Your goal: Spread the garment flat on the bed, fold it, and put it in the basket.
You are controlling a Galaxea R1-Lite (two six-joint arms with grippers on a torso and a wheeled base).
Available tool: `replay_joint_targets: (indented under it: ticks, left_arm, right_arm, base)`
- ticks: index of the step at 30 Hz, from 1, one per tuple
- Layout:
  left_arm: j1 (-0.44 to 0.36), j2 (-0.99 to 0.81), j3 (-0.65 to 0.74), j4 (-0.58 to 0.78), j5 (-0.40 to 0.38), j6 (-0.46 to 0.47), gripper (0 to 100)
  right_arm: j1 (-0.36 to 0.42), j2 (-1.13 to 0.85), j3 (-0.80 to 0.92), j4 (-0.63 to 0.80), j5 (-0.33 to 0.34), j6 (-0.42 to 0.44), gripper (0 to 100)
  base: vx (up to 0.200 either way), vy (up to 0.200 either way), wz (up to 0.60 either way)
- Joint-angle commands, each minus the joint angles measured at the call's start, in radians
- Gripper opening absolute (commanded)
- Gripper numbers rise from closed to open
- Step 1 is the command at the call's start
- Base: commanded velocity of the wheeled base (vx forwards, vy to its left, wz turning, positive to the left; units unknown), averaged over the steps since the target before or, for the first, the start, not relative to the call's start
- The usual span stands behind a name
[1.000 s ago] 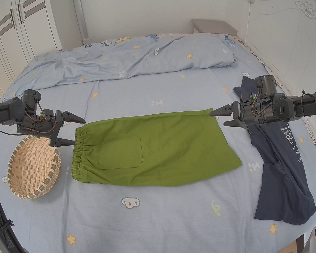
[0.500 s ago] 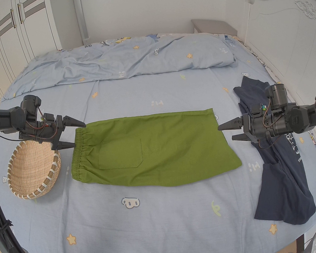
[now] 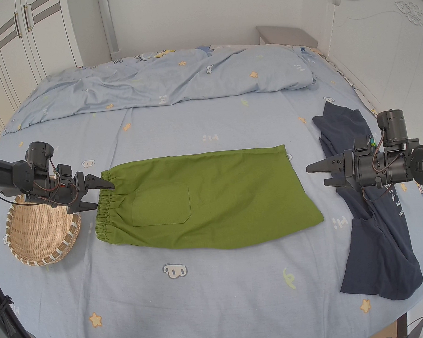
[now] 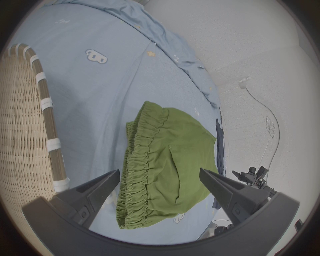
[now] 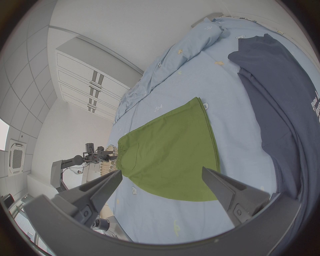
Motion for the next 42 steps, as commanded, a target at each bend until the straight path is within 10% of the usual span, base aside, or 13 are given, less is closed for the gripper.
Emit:
replay_joint_targets:
  ticks: [1, 20, 42]
  left_arm:
    - [-0.025, 0.005, 0.028, -0.009, 0.021, 0.010, 100]
    - [-0.058, 0.014, 0.071, -0.010, 0.128, 0.111, 100]
    - [-0.055, 0.088, 0.048, -0.045, -0.005, 0.019, 100]
  right_arm:
    - [0.002, -0.014, 0.005, 0.000, 0.000, 0.000, 100]
    - [0.000, -0.013, 0.007, -0.001, 0.000, 0.000, 100]
    - [-0.001, -0.013, 0.007, -0.001, 0.000, 0.002, 100]
  base:
    - [0.000, 0.000, 0.00]
    - [0.000, 0.000, 0.00]
    - [0.000, 0.000, 0.00]
